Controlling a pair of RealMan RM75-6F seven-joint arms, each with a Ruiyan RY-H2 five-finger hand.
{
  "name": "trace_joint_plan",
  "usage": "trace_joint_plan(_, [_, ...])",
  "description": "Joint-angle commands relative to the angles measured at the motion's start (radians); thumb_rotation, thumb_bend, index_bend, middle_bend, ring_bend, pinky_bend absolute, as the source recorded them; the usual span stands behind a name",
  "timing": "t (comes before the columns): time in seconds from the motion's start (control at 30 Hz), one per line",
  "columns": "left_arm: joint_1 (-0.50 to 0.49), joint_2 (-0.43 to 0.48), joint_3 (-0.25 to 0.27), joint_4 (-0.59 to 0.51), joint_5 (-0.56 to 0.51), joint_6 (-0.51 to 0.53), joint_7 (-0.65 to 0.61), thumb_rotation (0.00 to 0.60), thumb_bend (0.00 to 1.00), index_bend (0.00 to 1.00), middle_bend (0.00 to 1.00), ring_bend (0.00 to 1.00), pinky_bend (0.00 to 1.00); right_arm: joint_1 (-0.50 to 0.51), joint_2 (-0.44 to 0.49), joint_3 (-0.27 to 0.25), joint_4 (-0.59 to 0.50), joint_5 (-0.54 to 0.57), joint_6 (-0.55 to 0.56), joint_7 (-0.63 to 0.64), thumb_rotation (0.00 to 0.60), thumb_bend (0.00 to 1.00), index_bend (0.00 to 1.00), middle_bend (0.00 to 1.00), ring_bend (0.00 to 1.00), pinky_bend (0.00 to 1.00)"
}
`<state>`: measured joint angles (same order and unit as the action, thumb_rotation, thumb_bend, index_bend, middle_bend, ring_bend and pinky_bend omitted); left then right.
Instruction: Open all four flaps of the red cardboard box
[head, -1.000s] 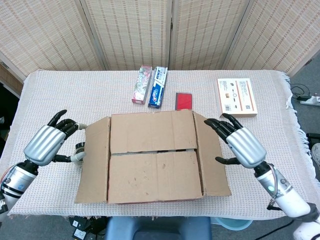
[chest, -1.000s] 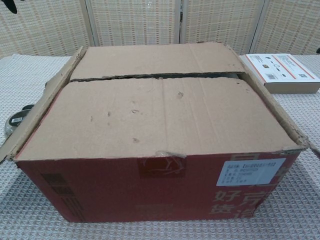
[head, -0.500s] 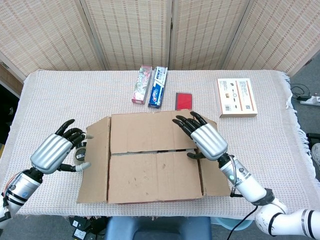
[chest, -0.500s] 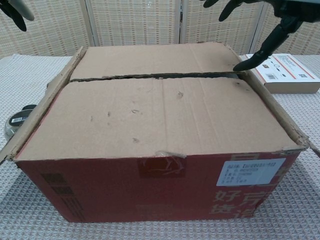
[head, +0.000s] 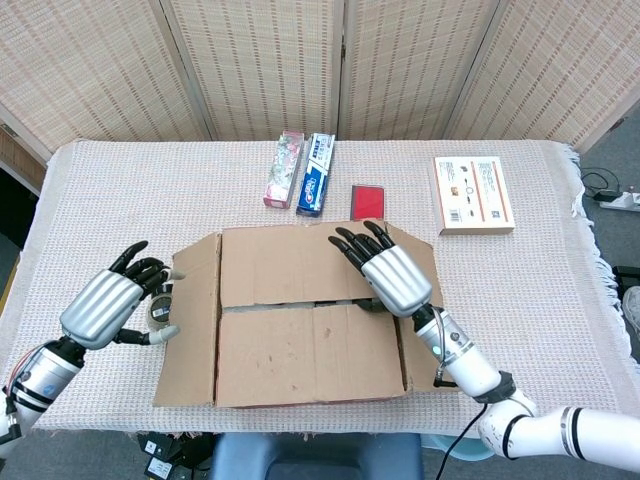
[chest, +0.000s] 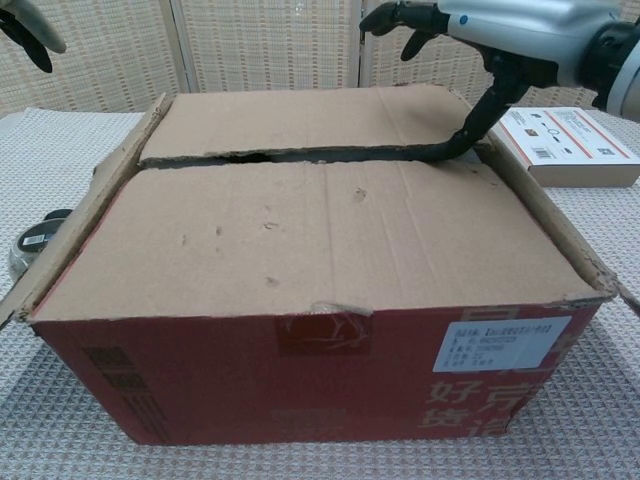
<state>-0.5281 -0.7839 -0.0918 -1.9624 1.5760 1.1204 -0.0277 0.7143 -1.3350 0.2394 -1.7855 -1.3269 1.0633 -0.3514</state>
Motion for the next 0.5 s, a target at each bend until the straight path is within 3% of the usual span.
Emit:
trace_joint_plan(0.03, [0.004, 0.0, 0.001, 0.003, 0.004, 0.004, -0.004, 0.0, 0.17, 0.25, 0.32, 0.22, 0.0, 0.004, -0.013, 0.008, 0.01, -0.012, 0.02, 0.013, 0.6, 0.14, 0.0, 0.08, 0.17, 0.06])
trace_joint_plan(0.2, [0.01, 0.002, 0.001, 0.012, 0.005, 0.012, -0.015, 0.0, 0.17, 0.25, 0.32, 0.22, 0.0, 0.006, -0.007, 0.032, 0.015, -0.039, 0.06, 0.038, 0.6, 0.18, 0.0, 0.08, 0.18, 0.06])
trace_joint_plan(0.5, [0.024, 0.003, 0.001, 0.026, 0.023, 0.035, -0.034, 0.0, 0.17, 0.25, 0.32, 0.22, 0.0, 0.021, 0.029, 0.129, -0.003, -0.022, 0.126, 0.072, 0.6, 0.18, 0.0, 0.09, 0.19, 0.06])
